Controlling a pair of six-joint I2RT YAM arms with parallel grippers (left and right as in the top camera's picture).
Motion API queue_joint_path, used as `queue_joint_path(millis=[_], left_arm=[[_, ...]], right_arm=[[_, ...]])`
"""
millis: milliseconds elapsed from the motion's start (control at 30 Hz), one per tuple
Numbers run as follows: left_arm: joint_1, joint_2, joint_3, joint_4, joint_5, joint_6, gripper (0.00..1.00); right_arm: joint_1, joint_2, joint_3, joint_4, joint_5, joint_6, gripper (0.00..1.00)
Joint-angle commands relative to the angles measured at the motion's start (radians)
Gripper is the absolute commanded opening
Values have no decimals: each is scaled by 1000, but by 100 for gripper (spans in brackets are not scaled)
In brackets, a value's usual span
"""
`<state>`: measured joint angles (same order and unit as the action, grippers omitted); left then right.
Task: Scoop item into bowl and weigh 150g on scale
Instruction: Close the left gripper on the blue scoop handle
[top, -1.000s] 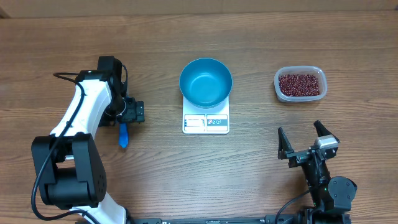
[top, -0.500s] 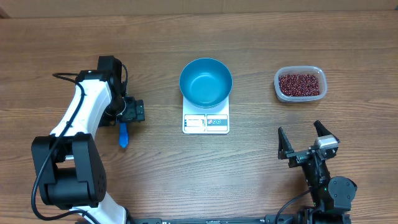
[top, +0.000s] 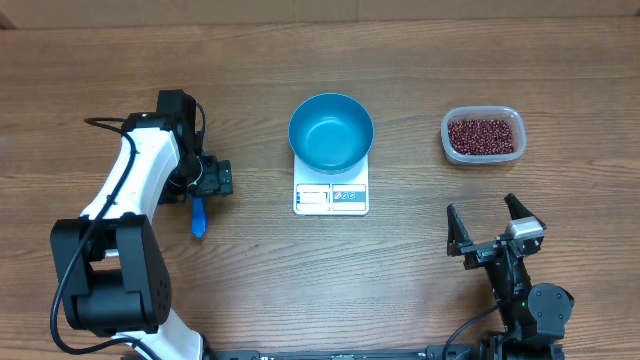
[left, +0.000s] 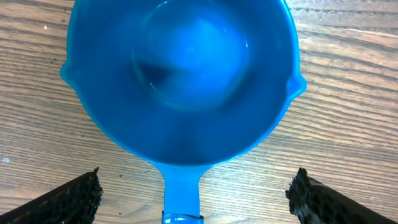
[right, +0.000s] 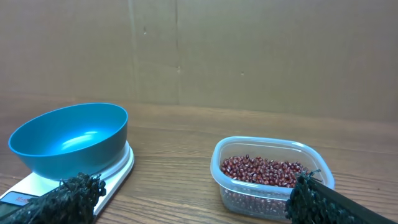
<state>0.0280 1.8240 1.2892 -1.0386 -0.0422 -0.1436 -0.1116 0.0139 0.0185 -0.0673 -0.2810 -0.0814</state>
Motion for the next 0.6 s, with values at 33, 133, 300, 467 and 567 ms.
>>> queue_joint_path(millis=[33, 133, 300, 467, 567], left_arm=[[5, 7, -16, 10, -14, -10, 99], [5, 7, -23, 23, -14, -10, 99], [5, 7, -32, 40, -19, -10, 100], [5, 7, -32, 49, -21, -10, 99], [5, 7, -32, 48, -20, -10, 100]], right_arm=[[-6, -11, -10, 6, 6, 6, 100], [-6, -11, -10, 6, 6, 6, 100], [-6, -11, -10, 6, 6, 6, 100], [-6, -11, -10, 6, 6, 6, 100], [-6, -11, -10, 6, 6, 6, 100]])
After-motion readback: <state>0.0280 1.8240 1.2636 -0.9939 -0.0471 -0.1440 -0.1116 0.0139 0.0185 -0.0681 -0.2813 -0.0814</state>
